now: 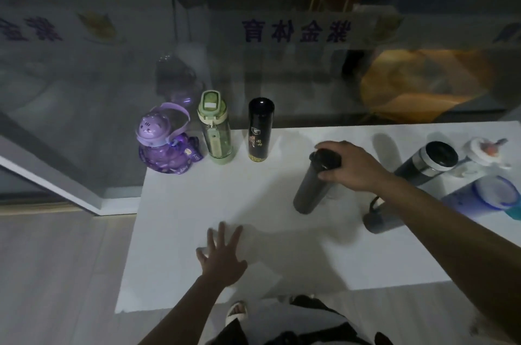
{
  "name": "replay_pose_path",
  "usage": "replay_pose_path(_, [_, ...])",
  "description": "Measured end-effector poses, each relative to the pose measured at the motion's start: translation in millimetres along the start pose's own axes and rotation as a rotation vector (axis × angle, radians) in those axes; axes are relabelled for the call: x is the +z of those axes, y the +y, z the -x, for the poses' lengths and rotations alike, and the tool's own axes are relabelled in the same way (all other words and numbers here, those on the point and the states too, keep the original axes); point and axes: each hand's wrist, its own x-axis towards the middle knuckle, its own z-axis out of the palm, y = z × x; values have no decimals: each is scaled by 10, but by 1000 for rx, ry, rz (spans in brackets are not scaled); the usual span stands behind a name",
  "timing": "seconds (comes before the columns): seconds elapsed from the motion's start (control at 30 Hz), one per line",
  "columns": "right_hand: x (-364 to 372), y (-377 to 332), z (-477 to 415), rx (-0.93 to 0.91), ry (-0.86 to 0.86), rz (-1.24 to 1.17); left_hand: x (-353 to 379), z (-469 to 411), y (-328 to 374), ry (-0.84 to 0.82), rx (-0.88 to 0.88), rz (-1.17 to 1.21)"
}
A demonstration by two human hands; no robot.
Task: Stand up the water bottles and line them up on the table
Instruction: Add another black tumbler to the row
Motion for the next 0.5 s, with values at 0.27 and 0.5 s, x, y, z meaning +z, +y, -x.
replay_pose_path(0.27, [-55, 5, -871, -121, 83, -17, -34, 34, 110, 8, -56, 44])
replay_pose_path(0.5, [-46, 12, -1321, -173, 78, 13, -49, -33, 221, -2, -131, 111])
